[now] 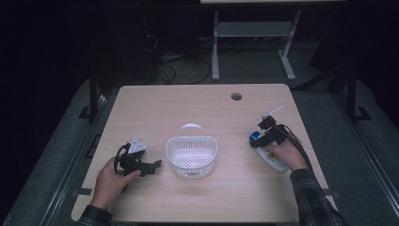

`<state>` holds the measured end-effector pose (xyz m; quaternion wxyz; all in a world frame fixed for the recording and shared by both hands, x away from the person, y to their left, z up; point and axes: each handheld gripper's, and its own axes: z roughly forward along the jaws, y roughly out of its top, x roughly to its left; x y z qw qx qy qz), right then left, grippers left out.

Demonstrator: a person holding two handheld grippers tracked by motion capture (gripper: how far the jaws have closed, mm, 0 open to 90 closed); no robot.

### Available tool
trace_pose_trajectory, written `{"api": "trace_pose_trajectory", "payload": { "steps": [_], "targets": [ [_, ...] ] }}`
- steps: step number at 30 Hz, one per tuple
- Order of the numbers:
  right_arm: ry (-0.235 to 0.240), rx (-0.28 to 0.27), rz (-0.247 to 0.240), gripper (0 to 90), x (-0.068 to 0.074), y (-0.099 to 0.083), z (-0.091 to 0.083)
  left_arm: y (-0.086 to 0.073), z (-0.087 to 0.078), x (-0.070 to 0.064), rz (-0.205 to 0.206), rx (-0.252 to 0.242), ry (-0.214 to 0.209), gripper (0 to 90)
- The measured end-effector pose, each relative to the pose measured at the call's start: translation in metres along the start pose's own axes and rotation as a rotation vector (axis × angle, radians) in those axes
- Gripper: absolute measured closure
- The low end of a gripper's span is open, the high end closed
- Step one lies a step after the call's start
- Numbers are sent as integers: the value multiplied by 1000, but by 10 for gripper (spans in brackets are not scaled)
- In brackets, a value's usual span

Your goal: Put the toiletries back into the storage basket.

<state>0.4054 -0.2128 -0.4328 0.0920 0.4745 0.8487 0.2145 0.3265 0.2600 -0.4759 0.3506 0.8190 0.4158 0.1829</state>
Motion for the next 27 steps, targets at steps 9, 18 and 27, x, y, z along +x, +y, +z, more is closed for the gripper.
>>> {"api": "trace_pose_trajectory", "payload": {
  "steps": [9, 18, 27],
  "targets": [
    [-15, 55, -10, 179, 0, 0, 12, 0, 0, 0, 0, 0, 0, 130],
    [-20, 95, -26, 200, 2, -1, 19, 0, 0, 0, 0, 0, 0, 130],
    [-10, 96, -25, 319, 2, -2, 18, 0, 0, 0, 0, 0, 0, 130]
  ]
}}
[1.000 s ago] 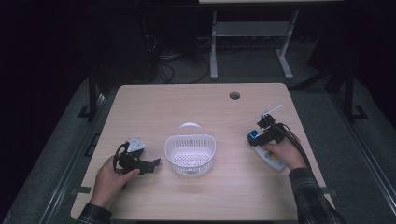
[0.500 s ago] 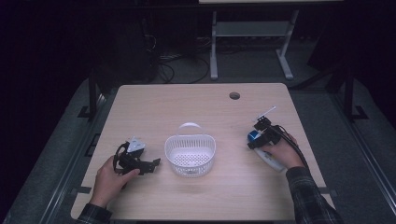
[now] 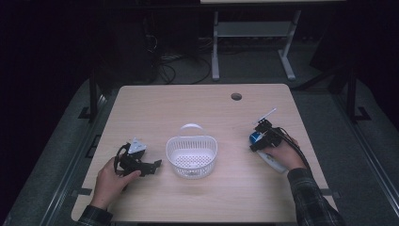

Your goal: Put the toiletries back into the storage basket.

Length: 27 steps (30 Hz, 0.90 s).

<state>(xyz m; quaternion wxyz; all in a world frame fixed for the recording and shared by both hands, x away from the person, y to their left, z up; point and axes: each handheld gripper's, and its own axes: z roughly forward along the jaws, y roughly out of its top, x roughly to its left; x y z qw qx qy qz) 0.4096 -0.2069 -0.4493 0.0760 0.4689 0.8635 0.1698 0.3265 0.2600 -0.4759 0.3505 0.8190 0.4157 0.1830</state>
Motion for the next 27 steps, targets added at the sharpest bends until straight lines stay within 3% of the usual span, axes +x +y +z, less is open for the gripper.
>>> {"api": "trace_pose_trajectory", "payload": {
  "steps": [16, 27],
  "targets": [
    [8, -2, 24, 345, -2, -1, -1, 0, 0, 0, 1, 1, 0, 130],
    [35, -105, 65, 348, -9, -7, -21, 0, 0, 0, 0, 1, 0, 130]
  ]
}}
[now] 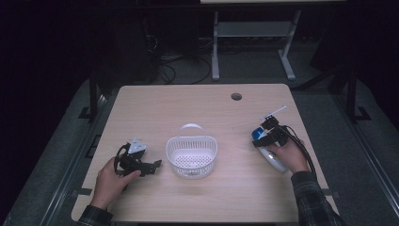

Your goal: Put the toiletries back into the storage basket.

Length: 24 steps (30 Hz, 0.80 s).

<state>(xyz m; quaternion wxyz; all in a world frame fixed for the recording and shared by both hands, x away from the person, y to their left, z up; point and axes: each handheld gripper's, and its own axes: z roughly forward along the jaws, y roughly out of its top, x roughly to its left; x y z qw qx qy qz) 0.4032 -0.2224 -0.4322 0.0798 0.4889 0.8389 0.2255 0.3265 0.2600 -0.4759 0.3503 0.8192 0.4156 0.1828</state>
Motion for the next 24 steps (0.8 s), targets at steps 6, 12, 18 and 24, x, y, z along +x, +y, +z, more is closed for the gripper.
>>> {"api": "trace_pose_trajectory", "payload": {
  "steps": [6, 12, 18, 24],
  "targets": [
    [20, -81, 40, 349, -2, -9, -12, 0, 0, 0, 0, 0, 0, 130],
    [27, -146, 50, 349, -2, -18, -21, 0, 0, 0, 0, -2, 0, 130],
    [62, -223, 90, 350, -4, -24, -36, 0, 0, 0, 0, -2, 0, 130],
    [41, -253, 81, 351, -3, -26, -43, 0, 0, 0, 0, -3, -1, 130]
  ]
}}
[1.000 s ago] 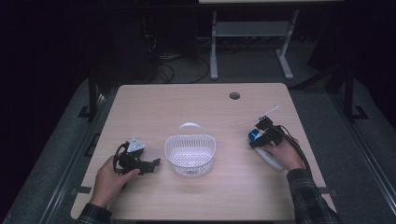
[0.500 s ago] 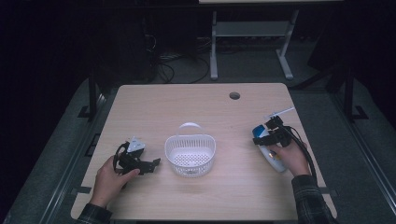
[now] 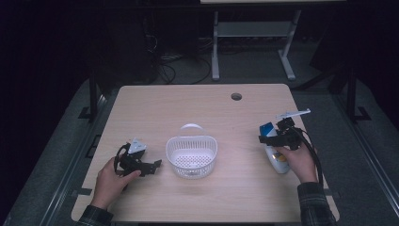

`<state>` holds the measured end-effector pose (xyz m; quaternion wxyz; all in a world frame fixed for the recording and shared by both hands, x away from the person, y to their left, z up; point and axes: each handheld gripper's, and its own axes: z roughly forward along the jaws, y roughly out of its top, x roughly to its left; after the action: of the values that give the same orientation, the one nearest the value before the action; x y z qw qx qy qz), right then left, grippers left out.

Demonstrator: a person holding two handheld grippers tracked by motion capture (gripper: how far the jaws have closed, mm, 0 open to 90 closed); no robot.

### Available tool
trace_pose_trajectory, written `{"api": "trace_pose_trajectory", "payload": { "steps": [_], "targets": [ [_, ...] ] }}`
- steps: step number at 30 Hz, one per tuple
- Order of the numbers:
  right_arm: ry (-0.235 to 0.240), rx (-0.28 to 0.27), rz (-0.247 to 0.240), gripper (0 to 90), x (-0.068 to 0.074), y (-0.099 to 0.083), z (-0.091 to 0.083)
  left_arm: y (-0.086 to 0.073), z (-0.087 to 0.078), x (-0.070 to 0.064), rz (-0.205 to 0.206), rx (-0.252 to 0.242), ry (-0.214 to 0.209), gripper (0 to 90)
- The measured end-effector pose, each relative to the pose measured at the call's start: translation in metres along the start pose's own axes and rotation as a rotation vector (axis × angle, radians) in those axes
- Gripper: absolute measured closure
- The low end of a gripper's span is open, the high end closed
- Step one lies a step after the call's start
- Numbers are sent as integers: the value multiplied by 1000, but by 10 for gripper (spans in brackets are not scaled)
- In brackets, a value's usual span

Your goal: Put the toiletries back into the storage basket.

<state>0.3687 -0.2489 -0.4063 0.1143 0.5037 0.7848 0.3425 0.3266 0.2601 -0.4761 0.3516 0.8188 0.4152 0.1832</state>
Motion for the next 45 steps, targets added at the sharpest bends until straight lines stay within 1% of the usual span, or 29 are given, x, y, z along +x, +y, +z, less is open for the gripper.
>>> {"api": "trace_pose_trajectory", "payload": {
  "steps": [3, 8, 12, 16, 25, 38, 45],
  "targets": [
    [2, -28, 7, 351, 0, 0, -6, 0, 0, 0, 0, 0, 0, 130],
    [3, -73, 2, 352, 1, 0, -14, 0, 0, 0, 0, -1, 0, 130],
    [20, -106, 7, 353, 1, -1, -19, 0, 0, 0, 0, -1, 0, 130],
    [27, -140, 9, 353, 1, -1, -25, 0, 0, 0, 0, 0, 0, 130],
    [58, -200, 19, 352, 0, -1, -31, 0, 0, 0, 0, -1, 0, 130],
    [86, -223, -2, 352, 10, 3, -35, 0, 0, 0, -3, -2, 1, 130],
    [98, -244, -17, 352, 20, 8, -40, 0, 0, 0, -4, -3, 1, 130]
  ]
}}
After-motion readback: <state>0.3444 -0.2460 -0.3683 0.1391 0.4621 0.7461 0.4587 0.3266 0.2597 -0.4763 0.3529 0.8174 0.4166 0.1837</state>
